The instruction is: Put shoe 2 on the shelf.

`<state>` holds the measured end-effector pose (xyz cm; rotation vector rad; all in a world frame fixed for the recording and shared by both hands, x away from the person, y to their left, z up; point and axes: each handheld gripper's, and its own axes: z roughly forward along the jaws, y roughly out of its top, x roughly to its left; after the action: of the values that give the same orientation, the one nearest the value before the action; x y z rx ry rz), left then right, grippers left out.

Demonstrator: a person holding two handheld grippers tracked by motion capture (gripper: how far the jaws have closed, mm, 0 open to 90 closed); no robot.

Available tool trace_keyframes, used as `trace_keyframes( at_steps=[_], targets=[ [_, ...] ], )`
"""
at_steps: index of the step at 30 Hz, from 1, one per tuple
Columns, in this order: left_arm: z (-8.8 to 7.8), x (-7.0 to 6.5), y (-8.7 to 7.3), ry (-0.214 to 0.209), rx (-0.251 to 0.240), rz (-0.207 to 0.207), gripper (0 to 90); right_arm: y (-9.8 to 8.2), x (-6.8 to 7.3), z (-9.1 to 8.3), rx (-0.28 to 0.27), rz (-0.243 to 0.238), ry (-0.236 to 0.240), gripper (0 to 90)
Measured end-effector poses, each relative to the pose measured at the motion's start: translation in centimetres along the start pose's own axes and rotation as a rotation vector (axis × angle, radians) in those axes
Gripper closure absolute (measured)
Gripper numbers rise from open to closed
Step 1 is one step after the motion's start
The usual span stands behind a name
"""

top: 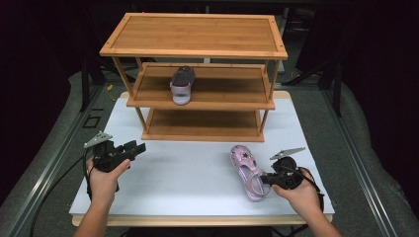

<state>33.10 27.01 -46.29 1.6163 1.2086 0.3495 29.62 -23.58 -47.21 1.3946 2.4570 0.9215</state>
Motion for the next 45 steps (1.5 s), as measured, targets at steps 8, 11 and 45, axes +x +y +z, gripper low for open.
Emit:
trace_keyframes(
  at_steps=[8, 11, 45],
  targets=[
    [0.2, -0.2, -0.3, 0.001, -0.004, 0.013, 53.2, -1.3, 2.1, 0.0, -0.347, 0.109, -0.027, 83.7],
    [0.2, -0.3, -0.2, 0.009, -0.014, 0.031, 52.9, -1.4, 3.1, 0.2, -0.426, 0.114, -0.051, 83.8],
    [-0.3, -1.7, 0.3, 0.033, 0.025, 0.123, 74.3, 5.5, 4.4, -2.0, -0.597, 0.124, -0.089, 83.7]
  ],
)
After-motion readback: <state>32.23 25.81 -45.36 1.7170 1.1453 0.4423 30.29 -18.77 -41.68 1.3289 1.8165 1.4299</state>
